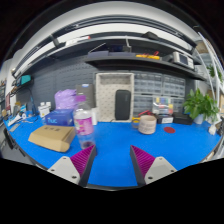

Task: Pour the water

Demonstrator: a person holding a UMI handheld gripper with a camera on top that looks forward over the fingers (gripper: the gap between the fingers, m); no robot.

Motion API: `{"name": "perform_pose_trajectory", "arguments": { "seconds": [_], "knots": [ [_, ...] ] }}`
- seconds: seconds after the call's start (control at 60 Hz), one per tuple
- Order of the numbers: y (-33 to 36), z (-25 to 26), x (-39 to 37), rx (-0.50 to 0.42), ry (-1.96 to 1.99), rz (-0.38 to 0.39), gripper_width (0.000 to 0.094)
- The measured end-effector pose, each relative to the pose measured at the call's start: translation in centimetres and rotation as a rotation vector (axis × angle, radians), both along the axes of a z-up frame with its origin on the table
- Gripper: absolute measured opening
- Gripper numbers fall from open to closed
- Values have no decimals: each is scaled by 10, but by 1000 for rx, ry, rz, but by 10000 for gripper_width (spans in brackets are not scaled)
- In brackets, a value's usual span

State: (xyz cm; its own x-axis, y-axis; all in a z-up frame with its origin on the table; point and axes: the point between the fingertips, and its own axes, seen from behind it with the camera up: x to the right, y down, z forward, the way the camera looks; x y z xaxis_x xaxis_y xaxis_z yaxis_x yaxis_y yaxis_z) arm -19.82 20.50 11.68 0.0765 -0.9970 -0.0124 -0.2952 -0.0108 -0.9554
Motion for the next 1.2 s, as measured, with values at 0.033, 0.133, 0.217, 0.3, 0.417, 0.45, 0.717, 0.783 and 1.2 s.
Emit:
{"name": "perform_pose_trajectory", "arguments": {
  "seconds": [0.033,0.133,0.217,0.3,0.417,0.45,0.717,0.783,1.2],
  "knots": [
    [18,-4,-1,-1,3,21,690],
    [51,-12,8,5,11,50,691],
    [69,-11,24,25,-5,53,692],
    [84,-10,43,12,-17,62,689],
    [98,-9,70,-18,-21,55,691],
    [101,-7,78,-21,-31,49,691],
    [112,-4,132,-21,-86,29,682],
    [113,-14,140,-3,-79,23,540],
    [120,-13,144,13,-118,122,353]
  ]
}}
